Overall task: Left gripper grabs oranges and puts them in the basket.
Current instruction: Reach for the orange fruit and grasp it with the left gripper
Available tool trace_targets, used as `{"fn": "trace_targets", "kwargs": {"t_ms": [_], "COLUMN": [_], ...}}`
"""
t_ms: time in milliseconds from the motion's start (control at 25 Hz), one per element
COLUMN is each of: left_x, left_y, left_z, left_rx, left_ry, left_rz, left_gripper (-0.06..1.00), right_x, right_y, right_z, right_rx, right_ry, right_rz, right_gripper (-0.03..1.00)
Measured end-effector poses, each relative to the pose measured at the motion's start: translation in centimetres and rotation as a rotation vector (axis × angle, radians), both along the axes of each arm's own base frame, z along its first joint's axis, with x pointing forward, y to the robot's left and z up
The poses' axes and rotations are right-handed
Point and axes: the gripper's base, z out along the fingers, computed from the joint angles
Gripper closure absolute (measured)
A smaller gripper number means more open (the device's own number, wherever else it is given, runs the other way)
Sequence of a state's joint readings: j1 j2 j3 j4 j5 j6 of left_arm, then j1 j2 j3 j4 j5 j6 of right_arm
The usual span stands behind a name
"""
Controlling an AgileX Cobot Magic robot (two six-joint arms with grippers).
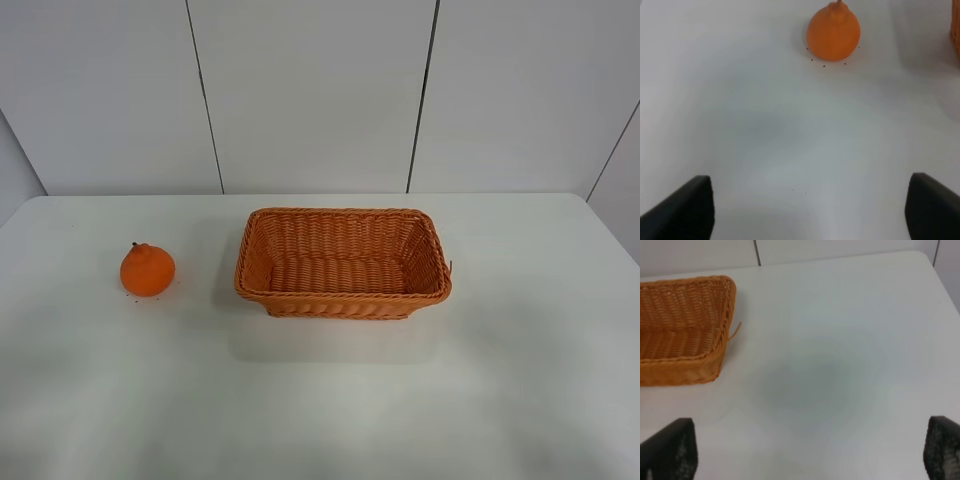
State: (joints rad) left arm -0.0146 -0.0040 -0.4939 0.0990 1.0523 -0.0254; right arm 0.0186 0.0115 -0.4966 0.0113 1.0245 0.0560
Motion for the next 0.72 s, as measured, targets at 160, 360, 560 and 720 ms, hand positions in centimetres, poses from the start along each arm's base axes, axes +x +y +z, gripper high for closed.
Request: {"fn": "trace_targets", "kwargs": {"t_ms": [160,360,560,720], "left_x": [0.00,0.00,0.00,0.24], "left_y": [0.00,0.00,0.00,-0.01], "left_z": [0.00,0.00,0.01,0.29], "left_rx": [0.000,0.000,0.001,0.023], "left_ry": [0.000,0.000,-0.001,0.007], "left_rz": [0.000,0.000,-0.001,-0.012], "left_gripper": [0.07,0.07,0.07,0.07], "right_x": [0.00,0.00,0.00,0.00], "right_y": [0.00,0.00,0.00,0.00], "right_z": [0.00,0.00,0.00,0.00], "right_rx": [0.000,0.000,0.000,0.000], "right_ry": [0.000,0.000,0.000,0.000], "right_rz": [0.000,0.000,0.000,0.000], "right_gripper": [0.27,0.27,0.27,0.27]}}
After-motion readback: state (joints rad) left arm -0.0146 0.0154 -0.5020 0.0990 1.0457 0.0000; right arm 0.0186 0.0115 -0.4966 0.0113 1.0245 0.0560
